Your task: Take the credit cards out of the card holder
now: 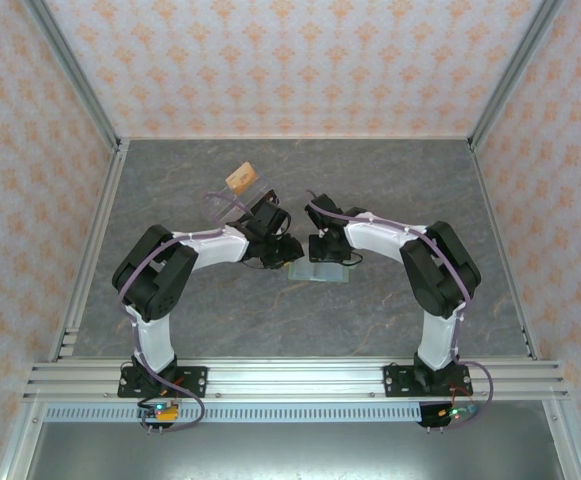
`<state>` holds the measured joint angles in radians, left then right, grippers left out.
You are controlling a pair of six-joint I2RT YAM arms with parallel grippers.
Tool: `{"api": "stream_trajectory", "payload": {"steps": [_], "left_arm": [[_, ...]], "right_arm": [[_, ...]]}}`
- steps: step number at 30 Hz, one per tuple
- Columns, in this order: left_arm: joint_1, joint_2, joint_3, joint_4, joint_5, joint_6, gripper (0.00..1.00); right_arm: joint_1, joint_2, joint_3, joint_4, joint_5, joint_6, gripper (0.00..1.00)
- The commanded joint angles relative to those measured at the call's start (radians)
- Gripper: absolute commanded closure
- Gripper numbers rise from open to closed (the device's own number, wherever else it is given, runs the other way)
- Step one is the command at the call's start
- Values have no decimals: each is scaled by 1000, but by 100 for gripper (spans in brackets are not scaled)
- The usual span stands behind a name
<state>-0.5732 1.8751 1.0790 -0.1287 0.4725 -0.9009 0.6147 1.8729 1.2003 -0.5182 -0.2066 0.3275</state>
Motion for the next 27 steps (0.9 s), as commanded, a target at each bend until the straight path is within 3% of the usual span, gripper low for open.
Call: {"api": "stream_trajectory", "payload": {"steps": [1, 21, 27], "left_arm": [[7, 27, 29, 5, 22, -3, 70], [-3, 56, 57, 40, 110, 13, 72], [-3, 54, 59, 21, 99, 23, 83]], "right_arm": [[-3, 37, -5, -40, 44, -11, 65], [-5, 29, -10, -34, 34, -6, 66], [-7, 8, -23, -17, 27, 3, 66]]}}
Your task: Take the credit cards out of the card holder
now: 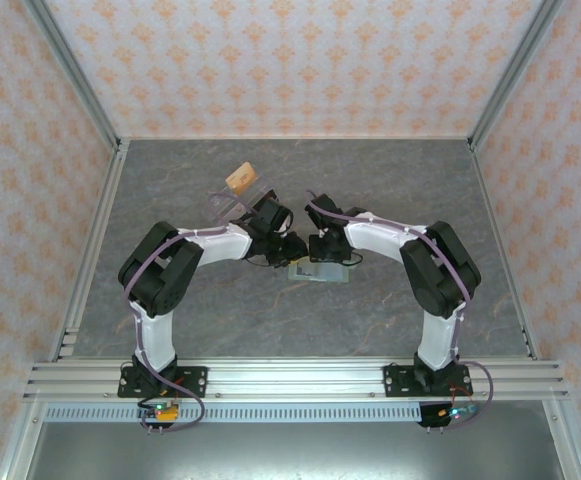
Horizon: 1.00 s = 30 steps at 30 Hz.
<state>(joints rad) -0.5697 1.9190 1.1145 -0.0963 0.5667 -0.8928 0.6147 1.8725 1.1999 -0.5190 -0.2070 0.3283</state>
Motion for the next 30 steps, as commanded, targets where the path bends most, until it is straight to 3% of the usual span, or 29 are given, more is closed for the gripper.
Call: {"api": "stream_trajectory", "payload": {"steps": [1, 6, 13, 15, 21, 30], "left_arm": [[-8, 9, 25, -15, 0, 16, 86], [-7, 1, 25, -13, -3, 19, 97], [-24, -4, 44, -4, 21, 24, 99], [-34, -3, 51, 4, 28, 20, 94], [-75, -3, 94, 16, 60, 23, 67], [-137, 62, 188, 25, 85, 3, 55]], "right_arm": [[-6, -1, -27, -9, 24, 5, 66], [-16, -87, -72, 48, -11, 15, 65], [-37, -271, -169, 140, 10, 49, 59], [-51, -321, -205, 171, 31, 66, 59], [-108, -451, -306, 243, 88, 130, 58], [-187, -571, -403, 285, 147, 211, 58]]}}
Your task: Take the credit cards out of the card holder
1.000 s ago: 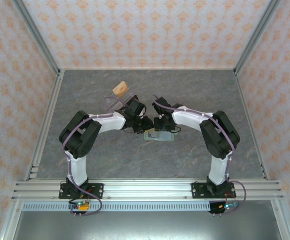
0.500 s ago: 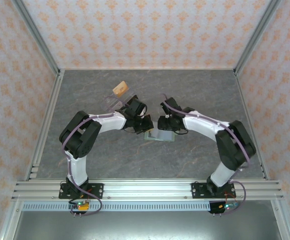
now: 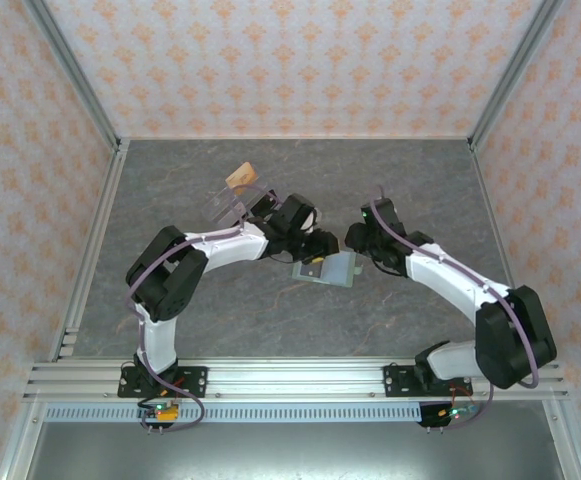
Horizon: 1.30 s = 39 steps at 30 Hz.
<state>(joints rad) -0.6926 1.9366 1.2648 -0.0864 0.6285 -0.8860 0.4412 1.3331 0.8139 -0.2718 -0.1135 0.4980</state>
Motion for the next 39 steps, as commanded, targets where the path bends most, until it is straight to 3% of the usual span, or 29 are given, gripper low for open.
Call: {"api": "stream_trajectory", "payload": {"steps": [1, 9, 20, 33, 39], "left_arm": [[-18, 58, 48, 17, 23, -8, 54], [-10, 70, 65, -19, 2, -2, 47], [91, -98, -83, -95, -134, 15, 46], [124, -140, -130, -207, -262, 23, 44], [124, -139, -149, -173, -231, 13, 46]], "right_arm": [[-20, -35, -21, 38, 54, 45, 57], [-23, 5, -8, 57, -21, 18, 57], [41, 189, 107, 16, -201, -65, 59], [170, 436, 334, -261, -47, -152, 57], [186, 513, 389, -328, -17, -164, 55]]}}
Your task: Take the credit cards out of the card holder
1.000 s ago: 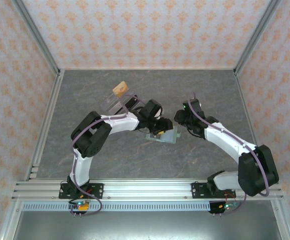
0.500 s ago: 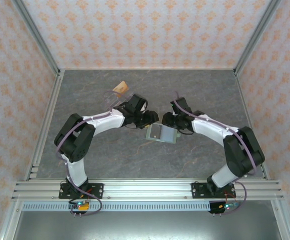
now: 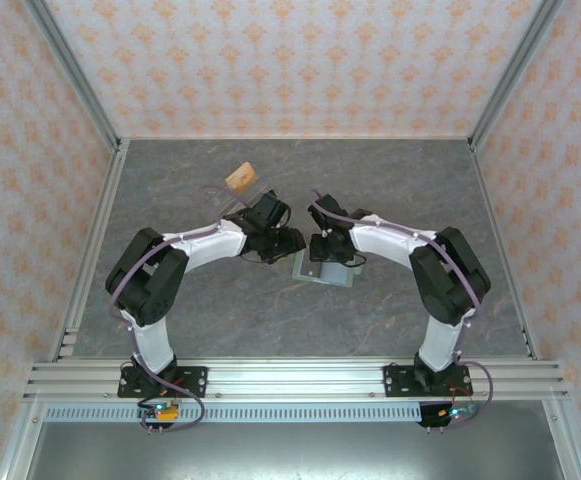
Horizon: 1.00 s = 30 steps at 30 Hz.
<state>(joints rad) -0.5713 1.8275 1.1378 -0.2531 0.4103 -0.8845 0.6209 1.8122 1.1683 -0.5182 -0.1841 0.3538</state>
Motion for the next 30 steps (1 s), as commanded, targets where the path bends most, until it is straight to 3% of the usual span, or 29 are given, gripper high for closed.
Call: {"api": "stream_trajectory", "payload": {"steps": [1, 8, 22, 30], "left_arm": [[2, -30, -28, 11, 1, 10, 47], [-1, -17, -47, 71, 62, 2, 54], [-32, 32, -35, 106, 128, 4, 71], [-39, 51, -19, 59, 101, 20, 71]], "right_arm": [[7, 44, 41, -91, 60, -21, 55], [8, 108, 78, -138, 94, -23, 56], [8, 153, 94, -158, 112, -21, 70], [8, 153, 92, -154, 109, -19, 71]]}}
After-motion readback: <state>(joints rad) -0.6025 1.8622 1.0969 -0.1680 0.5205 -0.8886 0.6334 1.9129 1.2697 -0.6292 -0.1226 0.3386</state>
